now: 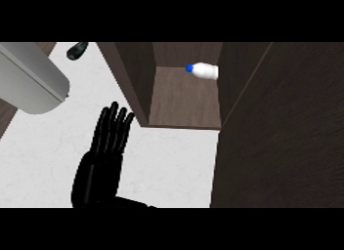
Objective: Pick up the bottled water, place it into the cabinet and close the cabinet
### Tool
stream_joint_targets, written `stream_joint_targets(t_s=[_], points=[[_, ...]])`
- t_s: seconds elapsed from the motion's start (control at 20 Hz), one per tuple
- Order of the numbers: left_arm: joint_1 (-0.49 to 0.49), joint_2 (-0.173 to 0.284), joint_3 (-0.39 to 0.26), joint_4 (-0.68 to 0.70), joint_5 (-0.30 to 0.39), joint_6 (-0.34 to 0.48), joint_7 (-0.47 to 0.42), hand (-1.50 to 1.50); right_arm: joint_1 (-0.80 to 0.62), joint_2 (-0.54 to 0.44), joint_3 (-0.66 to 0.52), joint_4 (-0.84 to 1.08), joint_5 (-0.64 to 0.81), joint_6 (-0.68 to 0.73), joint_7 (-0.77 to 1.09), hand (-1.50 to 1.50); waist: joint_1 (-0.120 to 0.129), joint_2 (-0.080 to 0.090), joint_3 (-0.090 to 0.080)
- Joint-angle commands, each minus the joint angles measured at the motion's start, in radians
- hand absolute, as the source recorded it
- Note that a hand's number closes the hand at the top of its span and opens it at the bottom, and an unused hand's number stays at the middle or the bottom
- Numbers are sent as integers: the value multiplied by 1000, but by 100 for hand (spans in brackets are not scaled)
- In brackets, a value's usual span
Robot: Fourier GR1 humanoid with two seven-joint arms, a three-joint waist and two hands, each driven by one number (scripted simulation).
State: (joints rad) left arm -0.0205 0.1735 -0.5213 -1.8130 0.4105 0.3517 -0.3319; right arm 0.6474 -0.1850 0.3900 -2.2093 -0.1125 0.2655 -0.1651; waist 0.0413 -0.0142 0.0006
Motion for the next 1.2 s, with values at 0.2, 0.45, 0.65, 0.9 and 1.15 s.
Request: stream_joint_targets(t_s=[0.2, 0.45, 0.65, 0.9, 1.15], points=[[308, 152, 35, -329, 11, 5, -27, -150, 5, -114, 166, -109, 95, 111, 57, 150, -11, 4, -2], [508, 245, 123, -412, 73, -93, -129, -150, -65, -87, 259, -138, 190, 80, 128, 150, -9, 6, -3], [598, 267, 168, -480, 124, -136, -153, -150, -111, -27, 349, -124, 260, 51, 175, 150, -5, 7, -4], [708, 325, 237, -523, 205, -233, -167, -150, -150, 10, 383, -158, 265, 49, 276, 150, 14, 9, -5], [767, 334, 301, -507, 233, -298, -220, -150, -160, 69, 377, -146, 200, 40, 324, 150, 24, 10, -5]])
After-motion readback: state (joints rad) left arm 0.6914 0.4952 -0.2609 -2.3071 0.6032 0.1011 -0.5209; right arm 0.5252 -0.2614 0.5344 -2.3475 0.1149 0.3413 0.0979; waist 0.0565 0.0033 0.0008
